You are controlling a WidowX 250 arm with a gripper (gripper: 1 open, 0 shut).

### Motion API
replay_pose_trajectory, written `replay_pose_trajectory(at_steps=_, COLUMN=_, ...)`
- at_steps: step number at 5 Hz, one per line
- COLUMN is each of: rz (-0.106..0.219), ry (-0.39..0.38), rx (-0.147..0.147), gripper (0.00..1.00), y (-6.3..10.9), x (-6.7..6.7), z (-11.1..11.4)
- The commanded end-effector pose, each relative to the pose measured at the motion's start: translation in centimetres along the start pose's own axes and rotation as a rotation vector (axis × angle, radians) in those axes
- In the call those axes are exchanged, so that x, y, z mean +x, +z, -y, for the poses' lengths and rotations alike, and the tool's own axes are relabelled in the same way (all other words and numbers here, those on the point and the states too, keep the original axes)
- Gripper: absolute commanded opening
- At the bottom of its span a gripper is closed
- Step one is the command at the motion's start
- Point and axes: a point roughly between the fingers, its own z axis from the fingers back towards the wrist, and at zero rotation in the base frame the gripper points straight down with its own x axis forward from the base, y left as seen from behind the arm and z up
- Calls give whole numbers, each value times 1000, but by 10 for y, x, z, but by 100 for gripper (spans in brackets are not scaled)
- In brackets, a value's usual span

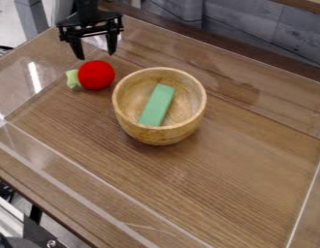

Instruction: Move the red fruit to the left

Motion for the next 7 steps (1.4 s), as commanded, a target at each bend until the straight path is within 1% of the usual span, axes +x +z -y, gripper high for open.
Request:
replay_pose_trajectory(at_steps=1, rz=37, ry=4, rx=-32, gripper=100, y=18, x=8, z=-5)
replay_pose_trajectory(at_steps=2, rz=26, ry=-75, rx=-61, gripper=100, y=31, x=12, z=-3)
replay_pose_trajectory(at_steps=4, rz=27, ry=-257, rx=-106, gripper=100, y=67, x=0, z=-1)
replay_pose_trajectory(at_steps=5, rz=40, ry=-258, rx=-125, gripper=100, y=86, x=1, z=2)
replay_pose_trajectory(at_steps=6, rz=41, ry=-232, rx=-123, gripper=100, y=93, x=6, z=-2)
replay_pose_trajectory(at_steps=7, rz=44, ry=-147, rx=-114, gripper=100, y=98, x=8, z=-3)
